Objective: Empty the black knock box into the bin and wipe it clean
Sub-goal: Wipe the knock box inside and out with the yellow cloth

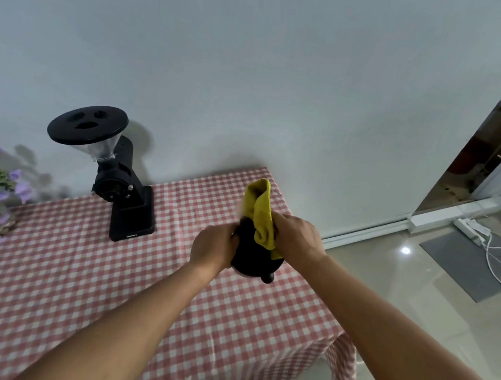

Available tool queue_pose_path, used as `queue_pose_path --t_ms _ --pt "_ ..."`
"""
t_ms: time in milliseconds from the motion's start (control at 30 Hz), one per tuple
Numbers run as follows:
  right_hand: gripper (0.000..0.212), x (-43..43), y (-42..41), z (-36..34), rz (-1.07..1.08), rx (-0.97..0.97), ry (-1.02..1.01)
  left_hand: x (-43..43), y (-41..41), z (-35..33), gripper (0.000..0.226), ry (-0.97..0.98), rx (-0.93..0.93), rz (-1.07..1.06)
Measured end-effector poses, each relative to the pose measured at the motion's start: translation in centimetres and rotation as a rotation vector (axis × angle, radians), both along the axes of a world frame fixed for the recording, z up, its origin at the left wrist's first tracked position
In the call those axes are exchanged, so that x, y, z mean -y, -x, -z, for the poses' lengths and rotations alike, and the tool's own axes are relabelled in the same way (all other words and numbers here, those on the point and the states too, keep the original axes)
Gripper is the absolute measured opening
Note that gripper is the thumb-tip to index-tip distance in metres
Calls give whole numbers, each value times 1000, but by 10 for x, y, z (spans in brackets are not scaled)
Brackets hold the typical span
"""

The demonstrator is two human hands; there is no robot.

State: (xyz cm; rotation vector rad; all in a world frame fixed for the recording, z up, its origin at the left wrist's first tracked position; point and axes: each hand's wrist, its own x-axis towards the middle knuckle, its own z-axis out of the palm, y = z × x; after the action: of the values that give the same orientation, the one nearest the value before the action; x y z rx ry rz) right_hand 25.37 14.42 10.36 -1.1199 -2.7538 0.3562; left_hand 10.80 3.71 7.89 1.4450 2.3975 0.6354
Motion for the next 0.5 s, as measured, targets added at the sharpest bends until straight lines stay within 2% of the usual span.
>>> queue_pose_path --t_ms 100,267,400,500 --pt "18 0 -4 5 103 -87 81 1 5 0 39 -22 80 -79" --pt "19 -6 -10 15 327 -333 256 6 10 4 31 47 141 -135" --pt "23 -13 -19 18 382 -198 378 8 9 8 30 93 144 -150" --pt "27 -17 -25 25 383 -78 382 9 9 12 28 111 173 -160"
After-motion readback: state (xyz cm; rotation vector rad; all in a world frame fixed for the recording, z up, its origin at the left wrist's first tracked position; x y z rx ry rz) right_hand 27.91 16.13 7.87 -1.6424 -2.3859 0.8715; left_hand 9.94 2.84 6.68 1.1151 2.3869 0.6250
